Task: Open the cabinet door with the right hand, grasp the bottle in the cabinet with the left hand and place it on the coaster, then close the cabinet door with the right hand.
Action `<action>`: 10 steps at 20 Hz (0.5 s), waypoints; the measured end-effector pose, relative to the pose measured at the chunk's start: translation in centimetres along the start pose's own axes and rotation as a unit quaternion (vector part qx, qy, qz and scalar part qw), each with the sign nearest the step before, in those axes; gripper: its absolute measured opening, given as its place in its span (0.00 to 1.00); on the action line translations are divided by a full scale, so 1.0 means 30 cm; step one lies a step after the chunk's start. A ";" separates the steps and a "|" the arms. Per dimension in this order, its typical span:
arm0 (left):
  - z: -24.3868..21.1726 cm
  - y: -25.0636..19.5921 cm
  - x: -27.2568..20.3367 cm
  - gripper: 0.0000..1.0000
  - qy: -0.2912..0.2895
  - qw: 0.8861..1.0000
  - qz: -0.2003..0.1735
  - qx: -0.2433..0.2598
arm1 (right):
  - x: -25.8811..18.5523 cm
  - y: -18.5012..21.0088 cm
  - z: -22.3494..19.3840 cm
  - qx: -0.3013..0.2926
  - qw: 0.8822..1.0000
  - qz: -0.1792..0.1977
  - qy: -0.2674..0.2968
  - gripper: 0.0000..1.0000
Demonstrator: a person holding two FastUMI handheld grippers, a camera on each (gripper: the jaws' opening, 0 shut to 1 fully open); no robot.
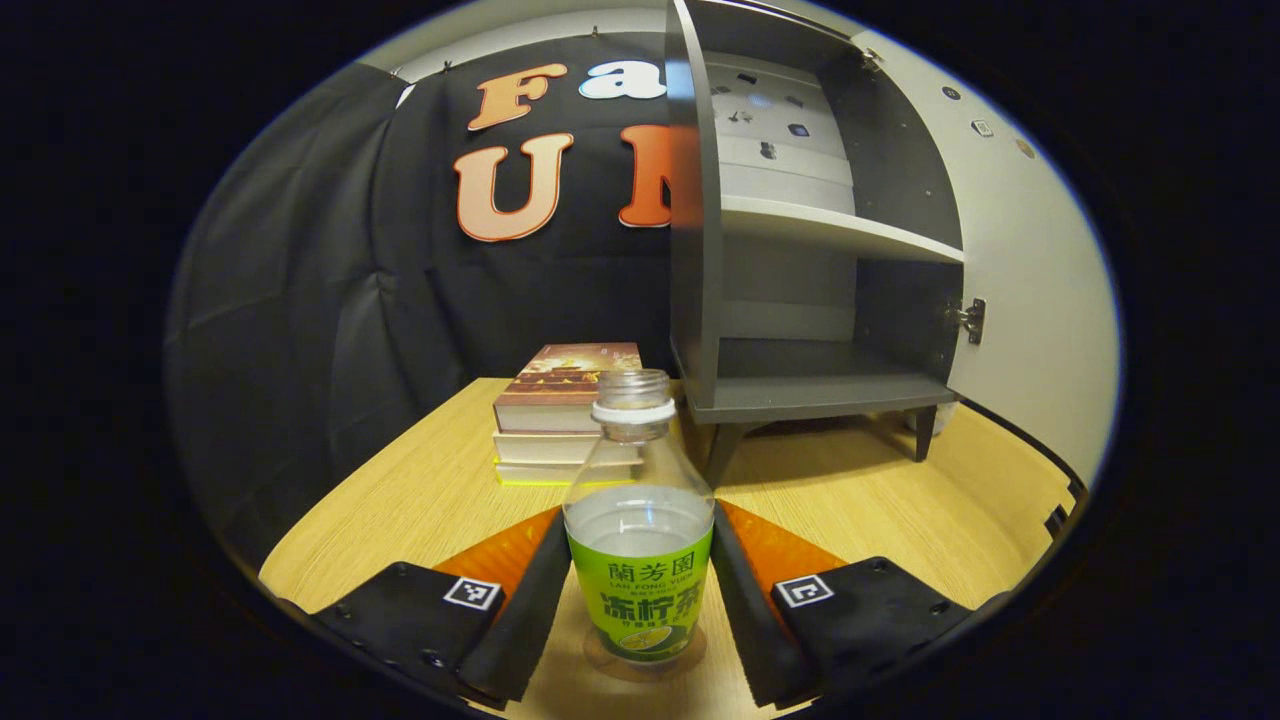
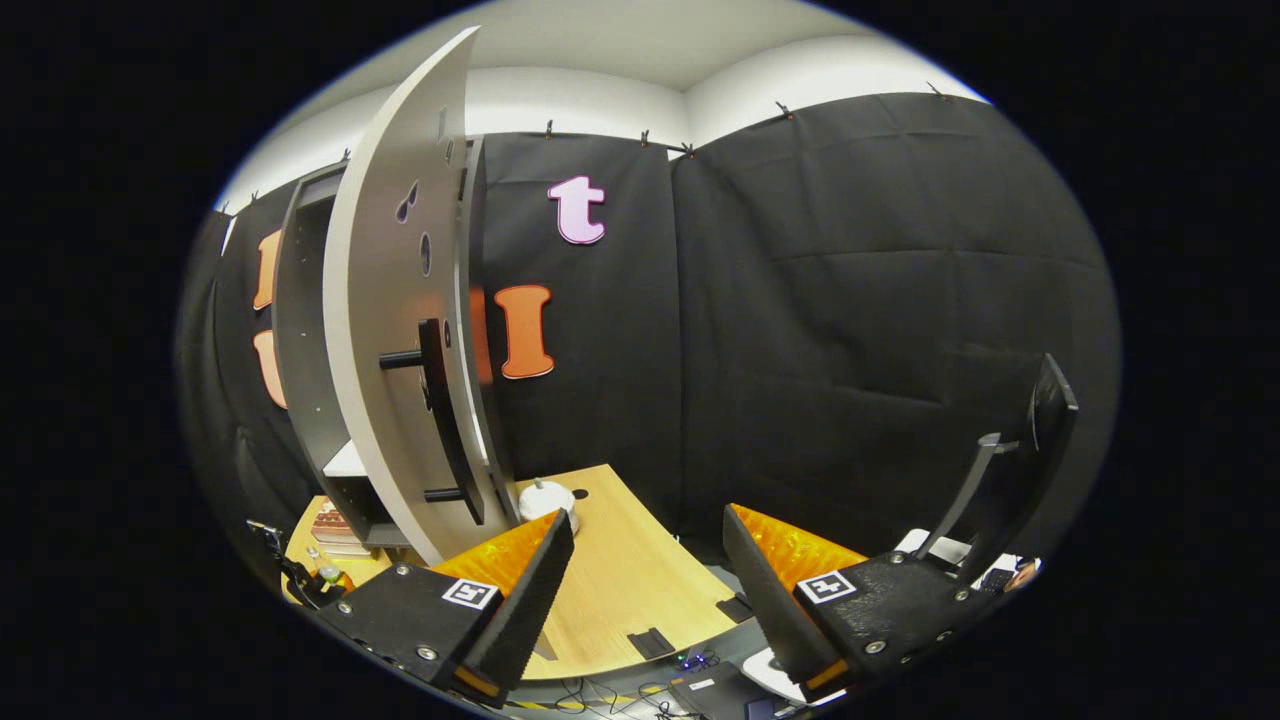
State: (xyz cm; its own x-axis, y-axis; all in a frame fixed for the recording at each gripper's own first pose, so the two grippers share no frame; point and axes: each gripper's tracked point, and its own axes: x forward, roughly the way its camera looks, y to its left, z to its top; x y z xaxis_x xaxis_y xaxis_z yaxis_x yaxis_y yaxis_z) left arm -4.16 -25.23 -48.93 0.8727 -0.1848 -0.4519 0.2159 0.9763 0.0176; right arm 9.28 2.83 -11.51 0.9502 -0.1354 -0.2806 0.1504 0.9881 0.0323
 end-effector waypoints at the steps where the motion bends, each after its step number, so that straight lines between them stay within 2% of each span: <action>1: -0.006 -0.004 -0.010 0.85 0.003 1.000 0.001 -0.002 | 0.002 -0.001 -0.001 0.000 1.000 0.000 0.001 0.93; 9: 0.021 0.000 -0.047 0.87 0.000 1.000 0.007 0.007 | 0.019 0.014 -0.014 0.004 1.000 0.008 0.012 0.93; 10: 0.029 -0.003 -0.048 0.87 -0.002 1.000 0.007 0.010 | 0.022 0.016 -0.018 0.005 1.000 0.009 0.013 0.99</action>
State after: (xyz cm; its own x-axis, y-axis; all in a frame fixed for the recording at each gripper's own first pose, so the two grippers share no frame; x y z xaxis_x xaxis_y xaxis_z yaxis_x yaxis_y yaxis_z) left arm -5.06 -25.15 -47.50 0.8772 -0.1717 -0.4483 0.2122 0.9764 0.0413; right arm 9.83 3.27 -12.19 0.9453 -0.1146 -0.3053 0.1354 0.9896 0.0477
